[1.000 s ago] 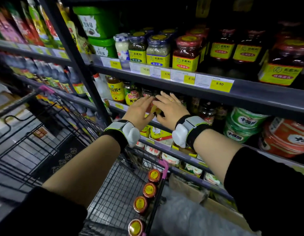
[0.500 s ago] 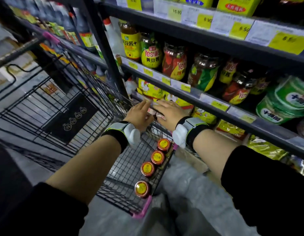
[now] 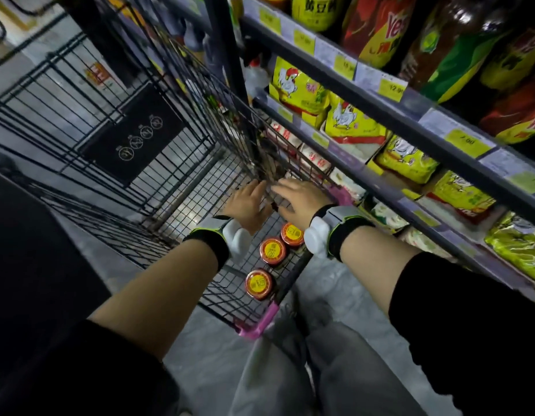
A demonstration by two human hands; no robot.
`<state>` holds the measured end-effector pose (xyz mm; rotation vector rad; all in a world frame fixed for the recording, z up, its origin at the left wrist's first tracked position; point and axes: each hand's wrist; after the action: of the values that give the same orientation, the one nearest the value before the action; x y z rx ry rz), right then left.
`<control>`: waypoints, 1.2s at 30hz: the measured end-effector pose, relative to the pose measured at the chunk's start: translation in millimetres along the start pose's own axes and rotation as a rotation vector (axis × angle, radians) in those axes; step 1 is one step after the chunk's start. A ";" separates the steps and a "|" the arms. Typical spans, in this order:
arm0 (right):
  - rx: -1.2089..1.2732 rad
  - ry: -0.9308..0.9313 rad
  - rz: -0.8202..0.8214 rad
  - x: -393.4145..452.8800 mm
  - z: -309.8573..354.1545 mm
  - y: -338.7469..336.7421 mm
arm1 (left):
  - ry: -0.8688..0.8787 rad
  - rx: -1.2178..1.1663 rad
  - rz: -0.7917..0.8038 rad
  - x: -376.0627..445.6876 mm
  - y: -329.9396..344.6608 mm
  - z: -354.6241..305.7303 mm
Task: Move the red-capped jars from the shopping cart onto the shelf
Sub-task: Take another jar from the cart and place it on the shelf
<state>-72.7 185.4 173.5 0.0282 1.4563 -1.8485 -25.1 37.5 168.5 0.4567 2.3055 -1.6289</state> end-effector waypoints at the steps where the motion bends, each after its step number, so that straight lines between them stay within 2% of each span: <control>1: 0.002 -0.007 0.020 3.1 0.9 7.1 | -0.010 -0.002 0.009 -0.5 7.0 4.4; 12: -0.032 -0.027 0.243 26.7 5.4 69.0 | -0.195 -0.074 0.178 -5.1 80.5 33.6; 15: -0.056 -0.012 0.347 45.9 2.7 87.1 | -0.231 -0.093 0.229 -1.9 98.7 40.9; 28: -0.203 0.008 0.596 87.7 1.0 113.4 | -0.239 -0.082 0.359 26.1 141.9 57.6; 36: -0.409 -0.021 0.718 93.3 -0.1 139.2 | -0.243 -0.118 0.434 27.3 158.6 65.6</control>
<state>-59.2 127.4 16.9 0.2903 1.5211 -0.9616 18.3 27.8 0.6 0.6395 1.9418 -1.2566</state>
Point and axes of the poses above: each hand's wrist, its own x-axis towards the middle knuckle, its own y-axis out of the palm, z = x × y, and after that the axes turned 5 degrees about y, right-handed
